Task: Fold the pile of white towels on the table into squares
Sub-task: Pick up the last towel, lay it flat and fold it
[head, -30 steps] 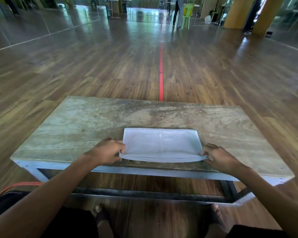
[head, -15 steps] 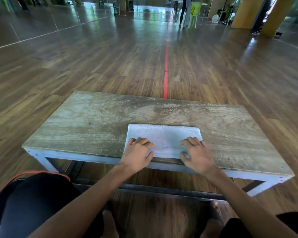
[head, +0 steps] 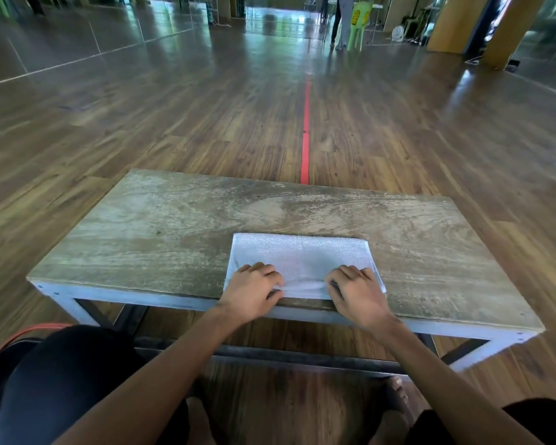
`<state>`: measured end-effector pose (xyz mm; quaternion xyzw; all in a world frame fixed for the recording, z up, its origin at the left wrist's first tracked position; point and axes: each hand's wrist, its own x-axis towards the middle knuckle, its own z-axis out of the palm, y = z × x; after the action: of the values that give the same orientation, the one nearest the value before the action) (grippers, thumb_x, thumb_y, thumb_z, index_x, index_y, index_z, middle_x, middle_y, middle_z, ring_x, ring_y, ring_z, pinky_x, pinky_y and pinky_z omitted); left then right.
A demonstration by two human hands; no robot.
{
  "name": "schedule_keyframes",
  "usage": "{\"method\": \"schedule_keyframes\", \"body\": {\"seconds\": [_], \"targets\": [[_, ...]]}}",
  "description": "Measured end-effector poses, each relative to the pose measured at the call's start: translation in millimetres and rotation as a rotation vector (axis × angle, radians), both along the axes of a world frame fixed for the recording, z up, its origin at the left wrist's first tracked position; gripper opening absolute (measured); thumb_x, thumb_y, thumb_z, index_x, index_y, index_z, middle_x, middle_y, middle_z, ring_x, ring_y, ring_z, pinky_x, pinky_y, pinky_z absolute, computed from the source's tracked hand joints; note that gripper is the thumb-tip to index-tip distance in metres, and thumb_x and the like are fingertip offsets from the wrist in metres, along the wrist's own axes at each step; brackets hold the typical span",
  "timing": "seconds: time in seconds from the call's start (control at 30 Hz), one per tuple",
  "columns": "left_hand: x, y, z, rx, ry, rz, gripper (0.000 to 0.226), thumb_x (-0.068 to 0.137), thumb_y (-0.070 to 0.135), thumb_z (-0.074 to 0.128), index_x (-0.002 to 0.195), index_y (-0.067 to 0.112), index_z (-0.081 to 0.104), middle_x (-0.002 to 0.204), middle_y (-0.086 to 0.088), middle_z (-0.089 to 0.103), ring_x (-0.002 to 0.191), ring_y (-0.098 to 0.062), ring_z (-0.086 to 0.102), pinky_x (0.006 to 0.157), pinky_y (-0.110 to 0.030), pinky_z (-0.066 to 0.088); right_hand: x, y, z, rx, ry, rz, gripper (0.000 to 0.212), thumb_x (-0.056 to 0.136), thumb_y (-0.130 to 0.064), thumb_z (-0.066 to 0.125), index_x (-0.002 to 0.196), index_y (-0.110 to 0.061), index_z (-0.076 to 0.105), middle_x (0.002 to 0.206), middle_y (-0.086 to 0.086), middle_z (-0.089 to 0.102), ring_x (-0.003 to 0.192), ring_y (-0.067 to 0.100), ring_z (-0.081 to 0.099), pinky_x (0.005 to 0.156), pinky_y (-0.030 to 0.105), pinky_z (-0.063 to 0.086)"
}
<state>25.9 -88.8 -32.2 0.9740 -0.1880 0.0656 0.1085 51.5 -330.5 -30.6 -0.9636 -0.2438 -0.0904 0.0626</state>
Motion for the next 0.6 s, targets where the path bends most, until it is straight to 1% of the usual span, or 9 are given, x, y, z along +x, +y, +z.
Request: {"method": "schedule_keyframes", "body": {"seconds": [0.13,0.27,0.3,0.37,0.43,0.47,0.5,0.53,0.6], "targets": [[1,2,4,-0.071,0.034,0.008,0.02,0.095,0.032,0.051,0.099,0.019,0.066,0.106,0.008,0.063,0.103,-0.013,0.056,0.087,-0.029,0.044,-5,-3,-10,0.032,-0.051,0.009,0.029,0.089,-0.032,0.035,0.084,-0.022,0.062,0.083,-0.007,0.061,0.077,0.017,0.06,0.068,0.031,0.043],[-4,2,-4,-0.111,-0.048,0.025,0.019,0.089,0.036,0.054,0.089,0.019,0.063,0.096,0.008,0.061,0.095,-0.014,0.056,0.088,-0.033,0.046,-11,-9,-12,0.07,-0.095,0.031,0.023,0.086,-0.037,0.044,0.08,-0.022,0.059,0.083,-0.008,0.057,0.078,0.016,0.055,0.072,0.029,0.033],[-6,0,-5,-0.11,-0.08,0.011,0.022,0.088,0.037,0.053,0.095,0.019,0.063,0.099,0.007,0.06,0.098,-0.015,0.056,0.091,-0.033,0.044,-11,-9,-11,0.076,-0.108,0.026,0.023,0.086,-0.038,0.045,0.08,-0.021,0.059,0.083,-0.007,0.057,0.078,0.016,0.055,0.071,0.03,0.031],[-11,-9,-8,-0.072,-0.076,-0.025,0.041,0.09,0.04,0.045,0.122,0.017,0.056,0.125,0.003,0.056,0.12,-0.017,0.049,0.105,-0.033,0.034,-10,-3,-5,0.085,-0.144,0.022,0.024,0.087,-0.036,0.044,0.083,-0.019,0.06,0.085,-0.006,0.058,0.079,0.018,0.057,0.072,0.03,0.03],[-15,-18,-13,-0.01,-0.021,-0.035,0.063,0.092,0.046,0.033,0.146,0.013,0.031,0.153,-0.001,0.031,0.143,-0.017,0.023,0.117,-0.033,0.014,-12,13,0,0.077,-0.123,0.034,0.032,0.089,-0.036,0.041,0.101,-0.015,0.062,0.1,-0.001,0.061,0.094,0.021,0.059,0.082,0.031,0.034],[-16,-21,-16,0.027,0.006,-0.032,0.068,0.092,0.048,0.027,0.15,0.012,0.02,0.158,-0.002,0.018,0.146,-0.017,0.011,0.118,-0.033,0.005,-14,22,-1,0.051,-0.075,0.041,0.041,0.091,-0.038,0.038,0.115,-0.013,0.059,0.114,0.003,0.061,0.108,0.023,0.057,0.092,0.032,0.037],[-18,-22,-20,0.062,0.018,-0.034,0.07,0.092,0.049,0.024,0.151,0.011,0.014,0.159,-0.004,0.011,0.147,-0.016,0.006,0.119,-0.033,0.0,-16,29,-5,0.031,-0.023,0.045,0.05,0.094,-0.041,0.032,0.13,-0.012,0.051,0.131,0.006,0.055,0.123,0.024,0.05,0.103,0.034,0.034],[-19,-21,-25,0.098,0.005,-0.045,0.07,0.093,0.048,0.024,0.15,0.01,0.015,0.158,-0.006,0.013,0.147,-0.017,0.007,0.119,-0.035,0.0,-19,35,-9,0.015,0.027,0.05,0.056,0.097,-0.044,0.025,0.14,-0.011,0.042,0.144,0.006,0.045,0.134,0.023,0.04,0.111,0.035,0.027],[-24,-17,-31,0.145,-0.041,-0.062,0.066,0.093,0.045,0.029,0.146,0.006,0.03,0.153,-0.01,0.029,0.144,-0.02,0.021,0.118,-0.039,0.011,-28,38,-21,-0.038,0.064,0.07,0.061,0.1,-0.046,0.017,0.143,-0.008,0.037,0.15,0.007,0.036,0.139,0.022,0.035,0.115,0.035,0.021]]}}
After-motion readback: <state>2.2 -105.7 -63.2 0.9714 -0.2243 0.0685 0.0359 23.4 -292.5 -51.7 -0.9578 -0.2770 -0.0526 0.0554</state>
